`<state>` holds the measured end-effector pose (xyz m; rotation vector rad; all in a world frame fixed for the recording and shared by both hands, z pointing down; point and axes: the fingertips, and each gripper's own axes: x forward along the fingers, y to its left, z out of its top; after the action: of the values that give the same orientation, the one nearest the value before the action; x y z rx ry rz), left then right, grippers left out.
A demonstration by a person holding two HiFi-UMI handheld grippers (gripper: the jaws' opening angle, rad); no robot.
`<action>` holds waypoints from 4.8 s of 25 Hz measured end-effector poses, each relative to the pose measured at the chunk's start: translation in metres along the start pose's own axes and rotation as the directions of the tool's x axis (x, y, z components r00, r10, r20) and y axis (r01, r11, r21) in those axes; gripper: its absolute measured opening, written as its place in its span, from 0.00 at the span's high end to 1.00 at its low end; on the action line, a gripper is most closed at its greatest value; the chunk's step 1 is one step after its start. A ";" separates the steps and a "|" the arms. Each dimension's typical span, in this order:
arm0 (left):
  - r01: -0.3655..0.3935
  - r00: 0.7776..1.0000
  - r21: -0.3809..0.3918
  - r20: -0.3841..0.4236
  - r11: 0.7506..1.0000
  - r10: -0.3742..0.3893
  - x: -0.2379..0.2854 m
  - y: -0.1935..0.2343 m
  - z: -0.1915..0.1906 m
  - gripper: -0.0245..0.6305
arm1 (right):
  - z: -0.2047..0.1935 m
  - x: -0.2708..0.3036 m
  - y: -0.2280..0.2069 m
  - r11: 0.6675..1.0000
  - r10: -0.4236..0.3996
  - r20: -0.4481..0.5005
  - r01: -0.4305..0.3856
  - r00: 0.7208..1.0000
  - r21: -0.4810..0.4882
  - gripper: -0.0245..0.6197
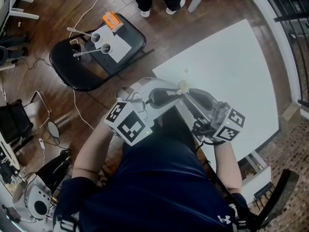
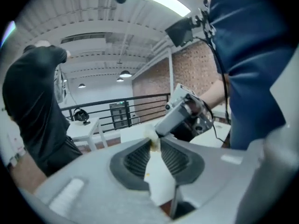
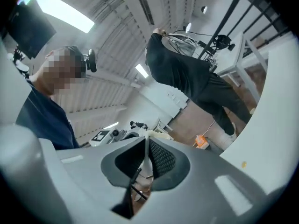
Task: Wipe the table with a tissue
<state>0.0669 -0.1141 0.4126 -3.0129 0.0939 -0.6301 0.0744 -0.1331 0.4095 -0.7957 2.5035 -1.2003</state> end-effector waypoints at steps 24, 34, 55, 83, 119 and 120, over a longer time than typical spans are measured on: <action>0.074 0.997 -0.042 -0.001 0.996 -0.074 0.010 -0.024 -0.008 0.69 | -0.006 0.006 0.001 0.943 -0.188 -0.079 0.157 0.979 -0.293 0.81; 0.051 0.992 -0.281 0.124 0.958 -0.017 -0.008 -0.009 -0.017 0.71 | -0.002 -0.027 -0.073 0.956 -0.295 0.040 0.294 0.955 0.020 0.93; -0.102 0.956 -0.681 0.134 0.725 0.261 -0.027 0.014 -0.067 0.78 | -0.041 -0.045 -0.248 0.789 -0.614 -0.351 0.550 0.707 -0.273 0.93; -0.085 0.950 -0.700 0.157 0.710 0.268 -0.043 0.006 -0.071 0.78 | -0.076 -0.026 -0.234 0.793 -0.609 -0.442 0.520 0.659 -0.317 0.93; -0.102 0.947 -0.688 0.155 0.718 0.283 -0.060 -0.006 -0.074 0.78 | -0.168 0.021 -0.170 0.894 -0.447 -0.605 0.341 0.659 -0.289 0.93; -0.102 0.946 -0.689 0.156 0.718 0.284 -0.061 -0.006 -0.074 0.78 | -0.170 0.021 -0.168 0.897 -0.442 -0.611 0.335 0.657 -0.289 0.93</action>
<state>-0.0178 -0.1073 0.4562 -3.6595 0.7878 -0.1979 0.0429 -0.1221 0.6474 -1.1614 3.1324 -1.7014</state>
